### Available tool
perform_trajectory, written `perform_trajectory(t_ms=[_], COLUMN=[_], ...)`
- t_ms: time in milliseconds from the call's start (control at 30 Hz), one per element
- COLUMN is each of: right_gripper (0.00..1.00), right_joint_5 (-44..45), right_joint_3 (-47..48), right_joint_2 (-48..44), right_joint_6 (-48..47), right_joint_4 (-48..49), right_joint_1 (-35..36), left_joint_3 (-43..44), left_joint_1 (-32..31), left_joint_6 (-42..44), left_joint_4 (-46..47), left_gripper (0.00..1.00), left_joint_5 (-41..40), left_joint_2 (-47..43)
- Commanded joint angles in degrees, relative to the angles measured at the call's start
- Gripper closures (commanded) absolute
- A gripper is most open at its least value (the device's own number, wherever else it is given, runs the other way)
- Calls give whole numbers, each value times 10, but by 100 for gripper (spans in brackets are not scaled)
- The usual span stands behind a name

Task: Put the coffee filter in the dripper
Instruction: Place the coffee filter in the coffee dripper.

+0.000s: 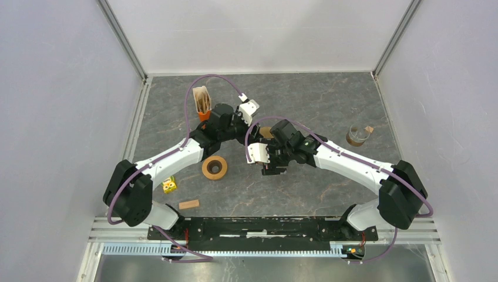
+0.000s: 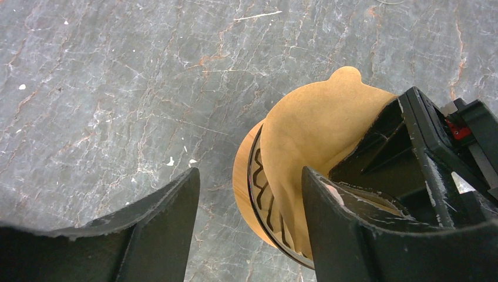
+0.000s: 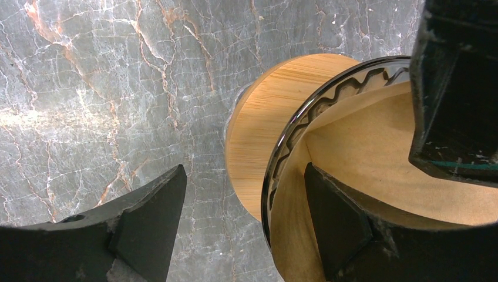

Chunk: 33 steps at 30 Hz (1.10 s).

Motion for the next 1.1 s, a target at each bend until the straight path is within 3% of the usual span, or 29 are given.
perform_trajectory(t_ms=[0,1067], right_gripper=[20,17], right_joint_5=[1,1], right_joint_3=[15,-25], right_joint_2=[-11,-19], right_joint_6=[7,12], right_joint_4=[3,45], right_joint_1=[3,3], left_joint_3=[7,69], left_joint_1=[3,2], left_joint_6=[34,13], left_joint_4=[24,-58], left_gripper=[27,25], left_joint_5=[-8,-1], left_joint_2=[-31,64])
